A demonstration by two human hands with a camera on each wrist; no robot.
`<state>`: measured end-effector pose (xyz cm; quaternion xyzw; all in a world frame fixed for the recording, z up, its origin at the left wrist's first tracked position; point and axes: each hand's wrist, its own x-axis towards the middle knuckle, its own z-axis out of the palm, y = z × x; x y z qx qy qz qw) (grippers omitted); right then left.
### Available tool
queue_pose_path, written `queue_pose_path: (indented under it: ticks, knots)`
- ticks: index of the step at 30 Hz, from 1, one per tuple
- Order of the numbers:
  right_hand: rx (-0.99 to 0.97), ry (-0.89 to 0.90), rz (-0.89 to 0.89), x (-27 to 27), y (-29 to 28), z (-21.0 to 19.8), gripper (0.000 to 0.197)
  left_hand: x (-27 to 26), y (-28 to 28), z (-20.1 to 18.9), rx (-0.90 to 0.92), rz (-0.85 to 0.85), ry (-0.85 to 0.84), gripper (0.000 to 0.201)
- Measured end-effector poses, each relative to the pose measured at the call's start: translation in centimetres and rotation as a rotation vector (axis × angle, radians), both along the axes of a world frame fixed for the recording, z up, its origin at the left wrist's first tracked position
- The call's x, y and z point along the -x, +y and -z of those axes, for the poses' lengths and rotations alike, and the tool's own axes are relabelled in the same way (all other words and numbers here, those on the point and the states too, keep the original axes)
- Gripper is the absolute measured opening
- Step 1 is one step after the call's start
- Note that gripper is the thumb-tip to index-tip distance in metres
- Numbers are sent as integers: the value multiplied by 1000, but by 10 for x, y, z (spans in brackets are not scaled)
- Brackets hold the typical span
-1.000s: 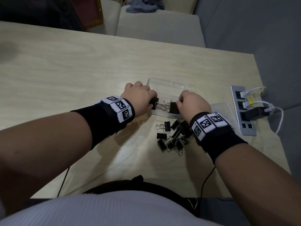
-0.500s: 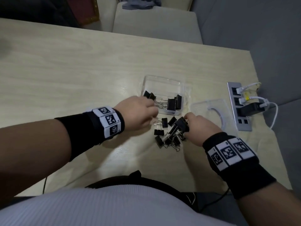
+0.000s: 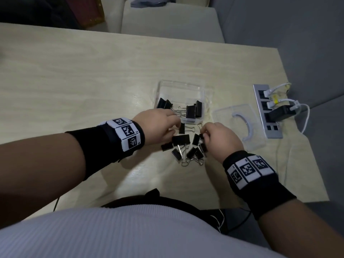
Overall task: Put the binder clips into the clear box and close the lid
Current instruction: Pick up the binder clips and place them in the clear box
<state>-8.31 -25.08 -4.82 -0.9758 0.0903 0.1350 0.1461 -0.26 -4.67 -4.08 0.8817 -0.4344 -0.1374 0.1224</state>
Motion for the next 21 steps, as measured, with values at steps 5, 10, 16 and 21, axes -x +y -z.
queue_pose_path:
  ticks: [5, 10, 16, 21]
  knots:
    - [1, 145, -11, -6, 15, -1, 48, 0, -13, 1, -146, 32, 29, 37]
    - [-25, 214, -27, -4, 26, 11, 46, 5, -13, 11, -336, 161, 82, 65]
    - [-182, 70, 169, -6, 5, 5, 21, 10, -17, 13, -325, 177, -54, 58]
    - [-103, 88, 315, -7, -22, 2, 18, 13, -24, 14, -338, 250, -70, 49]
